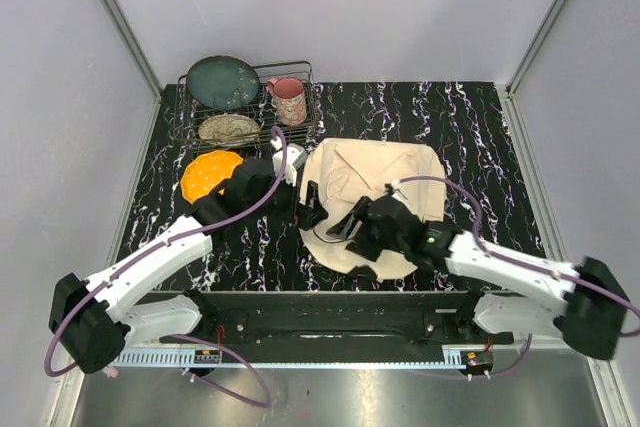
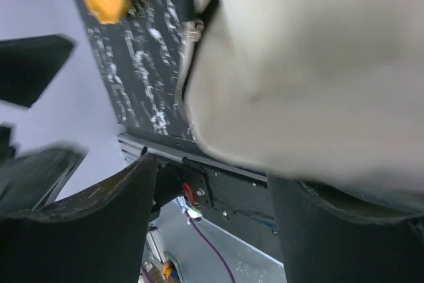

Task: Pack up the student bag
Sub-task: Zip the student bag at the center of the board, then unzip the student bag at the center of the board.

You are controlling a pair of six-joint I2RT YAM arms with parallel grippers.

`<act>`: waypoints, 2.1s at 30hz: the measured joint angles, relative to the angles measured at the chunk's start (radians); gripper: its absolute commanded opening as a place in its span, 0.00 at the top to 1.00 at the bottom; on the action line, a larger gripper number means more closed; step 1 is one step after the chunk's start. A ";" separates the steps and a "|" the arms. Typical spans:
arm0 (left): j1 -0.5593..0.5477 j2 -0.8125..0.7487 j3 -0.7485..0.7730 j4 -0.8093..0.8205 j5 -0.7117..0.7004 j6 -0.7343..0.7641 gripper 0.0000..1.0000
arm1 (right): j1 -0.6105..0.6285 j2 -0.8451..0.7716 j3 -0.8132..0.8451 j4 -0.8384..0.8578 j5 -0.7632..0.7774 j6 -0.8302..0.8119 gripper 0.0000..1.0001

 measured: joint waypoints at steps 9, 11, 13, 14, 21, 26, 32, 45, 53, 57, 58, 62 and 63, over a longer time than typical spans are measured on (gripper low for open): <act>0.000 0.013 0.043 -0.039 -0.050 0.022 0.01 | 0.007 -0.621 -0.043 -0.306 0.246 0.025 0.25; 0.000 0.036 0.043 -0.038 -0.051 0.021 0.01 | 0.007 -0.722 -0.094 -0.362 0.283 0.064 0.25; 0.000 0.074 0.050 -0.042 -0.049 0.017 0.01 | 0.007 -0.785 -0.140 -0.437 0.316 0.110 0.25; 0.000 0.093 0.057 -0.044 -0.045 0.015 0.01 | 0.007 -0.808 -0.156 -0.473 0.332 0.127 0.25; -0.026 0.283 0.261 -0.060 -0.005 0.003 0.01 | 0.007 -0.934 -0.169 -0.713 0.519 0.210 0.26; -0.064 0.443 0.474 -0.034 0.050 0.005 0.01 | 0.006 -0.856 -0.092 -0.818 0.611 0.165 0.22; -0.087 0.673 0.678 0.002 0.148 0.008 0.01 | -0.051 -0.493 0.072 -0.849 0.653 0.021 0.16; -0.092 0.920 0.819 -0.017 0.243 0.021 0.07 | -0.828 -0.252 0.027 -0.563 0.095 -0.500 0.14; -0.098 1.023 0.914 -0.026 0.296 0.009 0.21 | -0.850 -0.322 -0.090 -0.501 -0.085 -0.534 0.13; -0.099 1.056 0.914 -0.034 0.310 -0.001 0.23 | -0.850 -0.364 -0.119 -0.495 -0.112 -0.527 0.13; -0.099 1.059 0.914 -0.031 0.314 -0.002 0.23 | -0.850 -0.366 -0.122 -0.493 -0.114 -0.526 0.13; -0.098 1.061 0.914 -0.027 0.326 -0.009 0.34 | -0.850 -0.367 -0.136 -0.484 -0.126 -0.520 0.13; -0.098 1.061 0.914 -0.026 0.329 -0.012 0.35 | -0.851 -0.367 -0.140 -0.481 -0.131 -0.519 0.13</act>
